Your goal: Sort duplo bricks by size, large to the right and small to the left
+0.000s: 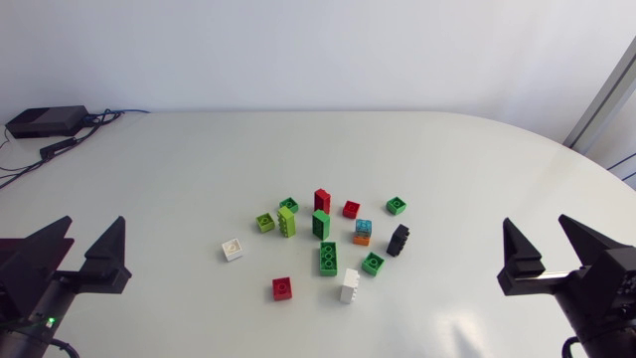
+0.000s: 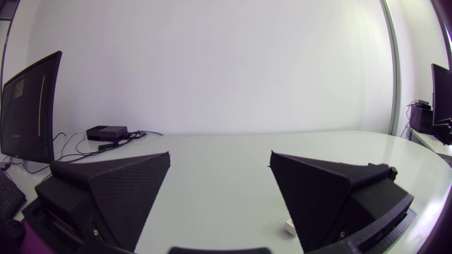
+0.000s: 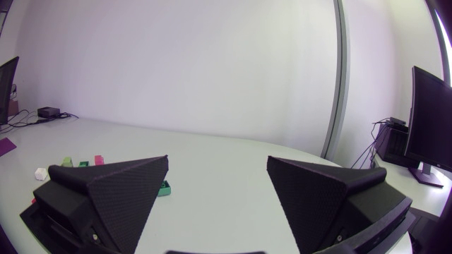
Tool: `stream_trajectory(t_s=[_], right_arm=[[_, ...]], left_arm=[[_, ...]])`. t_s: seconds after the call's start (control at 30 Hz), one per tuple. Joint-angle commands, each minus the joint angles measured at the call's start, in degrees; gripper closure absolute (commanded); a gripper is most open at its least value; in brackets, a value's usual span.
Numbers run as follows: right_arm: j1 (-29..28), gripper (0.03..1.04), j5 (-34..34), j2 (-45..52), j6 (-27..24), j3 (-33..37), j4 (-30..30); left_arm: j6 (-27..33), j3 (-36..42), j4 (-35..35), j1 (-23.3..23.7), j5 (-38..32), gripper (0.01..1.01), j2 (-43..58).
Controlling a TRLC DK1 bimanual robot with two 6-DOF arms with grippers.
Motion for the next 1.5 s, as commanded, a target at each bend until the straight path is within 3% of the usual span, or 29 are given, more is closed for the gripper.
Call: stream_trajectory(t_s=[0.0, 0.73, 0.87, 0.93, 1.13, 1.3, 1.47], right_arm=[[0.4, 0.06, -0.3, -0.3, 1.3, -2.1, -1.3], [3.0, 0.06, -0.3, -0.5, 1.0, -2.1, -1.4], [4.9, 0.07, -0.2, 0.0, 1.0, -0.2, -1.3], [5.2, 0.07, -0.3, 2.7, 1.3, 2.7, -1.1], [6.8, 0.07, -0.3, 28.4, 3.6, 21.3, -5.1], [8.6, 0.07, -4.9, 46.1, 9.9, 36.0, -15.8], [11.2, 0.1, -5.7, 54.9, 10.6, 39.7, -18.1]], left_arm=[[0.4, -1.0, -0.1, -0.4, 0.1, 0.043, -0.9], [-0.1, -0.7, -0.3, -2.0, -0.6, 0.046, -1.1], [0.5, 4.2, -2.7, -4.9, -0.7, 0.064, 0.3], [0.5, 9.0, -2.9, -4.7, -0.7, 0.064, 5.5], [-1.0, 27.9, -8.6, -7.7, -0.7, 0.066, 32.2], [-8.2, 43.1, -19.8, -17.8, -0.7, 0.075, 51.0], [-6.4, 50.9, -23.5, -24.8, -0.7, 0.136, 67.0]])
